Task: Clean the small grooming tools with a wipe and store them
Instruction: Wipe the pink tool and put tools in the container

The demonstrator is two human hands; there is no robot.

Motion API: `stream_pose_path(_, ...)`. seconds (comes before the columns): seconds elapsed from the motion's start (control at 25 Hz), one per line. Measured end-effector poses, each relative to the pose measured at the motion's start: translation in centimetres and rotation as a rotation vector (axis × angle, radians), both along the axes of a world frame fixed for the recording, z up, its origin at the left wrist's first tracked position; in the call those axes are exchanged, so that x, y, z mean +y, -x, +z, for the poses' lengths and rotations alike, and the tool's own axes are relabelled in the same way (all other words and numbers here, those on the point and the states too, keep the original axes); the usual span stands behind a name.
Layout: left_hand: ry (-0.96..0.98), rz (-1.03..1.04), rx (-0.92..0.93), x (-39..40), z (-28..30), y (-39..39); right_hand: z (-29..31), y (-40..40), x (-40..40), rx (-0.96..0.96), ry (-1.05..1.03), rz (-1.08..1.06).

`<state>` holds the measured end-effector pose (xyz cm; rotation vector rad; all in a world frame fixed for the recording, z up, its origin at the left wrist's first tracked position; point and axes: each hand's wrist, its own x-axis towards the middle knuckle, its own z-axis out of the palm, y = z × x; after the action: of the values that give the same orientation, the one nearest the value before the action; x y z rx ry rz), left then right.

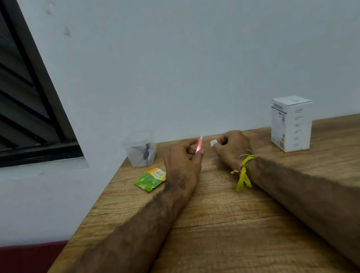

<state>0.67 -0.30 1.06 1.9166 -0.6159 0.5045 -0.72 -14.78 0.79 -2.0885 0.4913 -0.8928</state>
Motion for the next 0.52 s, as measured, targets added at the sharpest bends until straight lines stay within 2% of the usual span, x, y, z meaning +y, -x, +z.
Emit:
stream_pose_path(0.08,-0.014,0.037,-0.102,1.4,1.5,-0.7,0.0,-0.4,-0.2,0.034,0.099,-0.005)
stream_pose_path(0.2,-0.013,0.215,-0.239,4.7,5.1,-3.5,-0.3,-1.0,0.1,0.013,0.255,0.11)
stream_pose_path(0.28,-0.071,0.38,-0.195,6.9,7.2,-5.8,-0.6,-1.3,0.2,-0.01,0.3,0.17)
stream_pose_path(0.52,-0.545,0.699,0.12,7.2,9.9,-10.5,-1.2,-1.7,0.0,-0.06,0.285,0.209)
